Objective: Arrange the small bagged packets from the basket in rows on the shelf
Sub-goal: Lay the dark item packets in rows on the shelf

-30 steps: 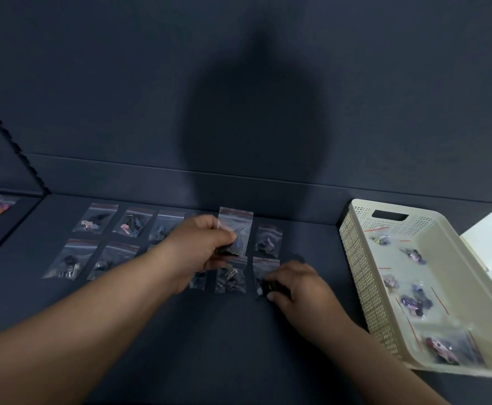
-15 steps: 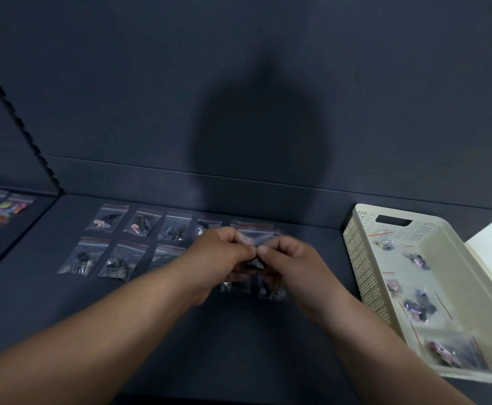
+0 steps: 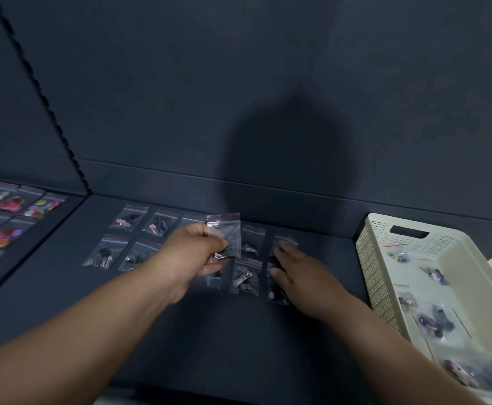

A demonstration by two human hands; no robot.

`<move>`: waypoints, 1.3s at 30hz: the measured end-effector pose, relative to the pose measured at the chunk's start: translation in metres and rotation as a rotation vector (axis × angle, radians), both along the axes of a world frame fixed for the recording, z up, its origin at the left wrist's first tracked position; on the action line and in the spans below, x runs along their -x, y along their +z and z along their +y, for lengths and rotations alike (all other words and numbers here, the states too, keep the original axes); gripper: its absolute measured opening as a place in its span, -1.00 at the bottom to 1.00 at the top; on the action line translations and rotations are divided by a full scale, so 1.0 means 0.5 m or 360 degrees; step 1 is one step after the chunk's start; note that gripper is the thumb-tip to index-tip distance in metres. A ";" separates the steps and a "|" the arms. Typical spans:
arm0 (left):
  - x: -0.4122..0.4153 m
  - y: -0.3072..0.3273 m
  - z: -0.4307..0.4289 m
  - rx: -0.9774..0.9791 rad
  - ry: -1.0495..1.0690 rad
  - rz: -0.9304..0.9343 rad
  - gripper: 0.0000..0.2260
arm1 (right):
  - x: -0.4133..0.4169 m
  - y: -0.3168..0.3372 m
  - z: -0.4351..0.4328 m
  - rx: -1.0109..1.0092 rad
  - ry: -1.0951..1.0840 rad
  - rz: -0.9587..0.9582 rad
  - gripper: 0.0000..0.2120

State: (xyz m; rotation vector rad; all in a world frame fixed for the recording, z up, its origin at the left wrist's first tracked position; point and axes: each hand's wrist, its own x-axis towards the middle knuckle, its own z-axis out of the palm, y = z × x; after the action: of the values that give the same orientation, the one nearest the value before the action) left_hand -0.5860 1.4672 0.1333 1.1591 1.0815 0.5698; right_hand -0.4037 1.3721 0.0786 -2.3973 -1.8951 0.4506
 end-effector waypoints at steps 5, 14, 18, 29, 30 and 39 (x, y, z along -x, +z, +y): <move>0.016 -0.004 -0.015 0.0000 0.0049 0.0013 -0.83 | -0.010 0.002 0.005 0.0046 0.0018 0.0081 -0.44; 0.070 -0.006 -0.024 0.0069 -0.0004 0.0010 -0.82 | 0.081 0.068 0.009 -0.0530 -0.0066 0.0439 -0.66; 0.108 -0.008 -0.018 0.0052 -0.0140 0.0042 -0.85 | 0.174 0.083 0.032 -0.0479 -0.0162 0.1093 -0.96; 0.280 -0.021 0.049 0.0011 -0.0287 0.0143 -0.86 | 0.378 0.075 0.091 -0.0300 -0.0598 0.1872 -0.83; 0.294 -0.024 0.055 -0.0004 -0.0318 0.0166 -0.86 | 0.393 0.073 0.096 -0.0277 -0.0618 0.1885 -0.82; 0.409 -0.044 0.112 -0.0205 -0.0402 0.0471 -0.86 | 0.520 0.046 0.140 -0.0340 -0.0775 0.1758 -0.81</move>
State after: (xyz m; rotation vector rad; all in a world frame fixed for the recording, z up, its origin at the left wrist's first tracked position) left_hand -0.7904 1.5232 0.1112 1.5013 1.1366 0.2775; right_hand -0.6636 1.4420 0.1015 -1.7215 -0.8043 1.1220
